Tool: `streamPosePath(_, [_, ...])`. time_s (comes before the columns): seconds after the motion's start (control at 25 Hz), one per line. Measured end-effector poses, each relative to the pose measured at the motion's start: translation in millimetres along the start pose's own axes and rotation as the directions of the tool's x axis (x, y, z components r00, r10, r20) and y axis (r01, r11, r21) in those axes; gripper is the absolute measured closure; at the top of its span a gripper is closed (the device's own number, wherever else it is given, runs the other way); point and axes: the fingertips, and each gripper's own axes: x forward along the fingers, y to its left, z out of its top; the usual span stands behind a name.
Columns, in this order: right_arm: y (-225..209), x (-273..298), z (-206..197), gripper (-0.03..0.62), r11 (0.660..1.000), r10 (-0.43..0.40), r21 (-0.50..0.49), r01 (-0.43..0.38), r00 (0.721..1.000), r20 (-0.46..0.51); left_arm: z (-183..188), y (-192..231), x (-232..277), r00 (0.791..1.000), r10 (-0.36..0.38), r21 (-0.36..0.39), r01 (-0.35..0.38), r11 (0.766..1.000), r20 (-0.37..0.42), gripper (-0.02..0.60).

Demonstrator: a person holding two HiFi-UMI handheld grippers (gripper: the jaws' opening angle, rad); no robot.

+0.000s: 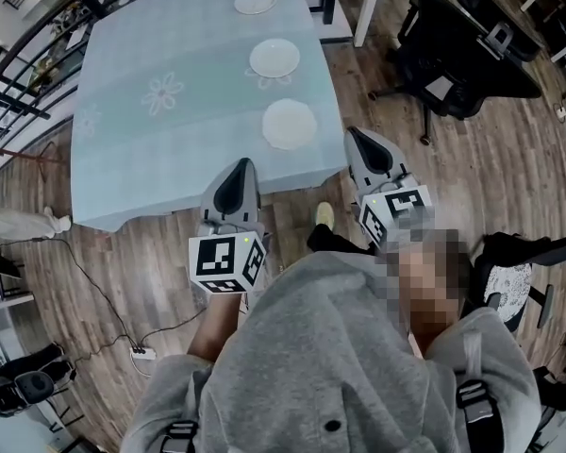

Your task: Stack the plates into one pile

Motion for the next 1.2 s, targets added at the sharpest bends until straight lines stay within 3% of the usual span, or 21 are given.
streamPosePath(0.6, [-64,47,4,0.568,0.999,0.034,0.007,-0.034,0.999,-0.032,6,3,72,0.997,0.046,0.020,-0.045,0.999,-0.055,0.565])
streamPosePath(1.2, [-105,71,8,0.568,0.995,0.092,0.034,-0.091,0.996,-0.011,15,-5,113,0.994,0.089,0.064,-0.086,0.994,-0.057,0.565])
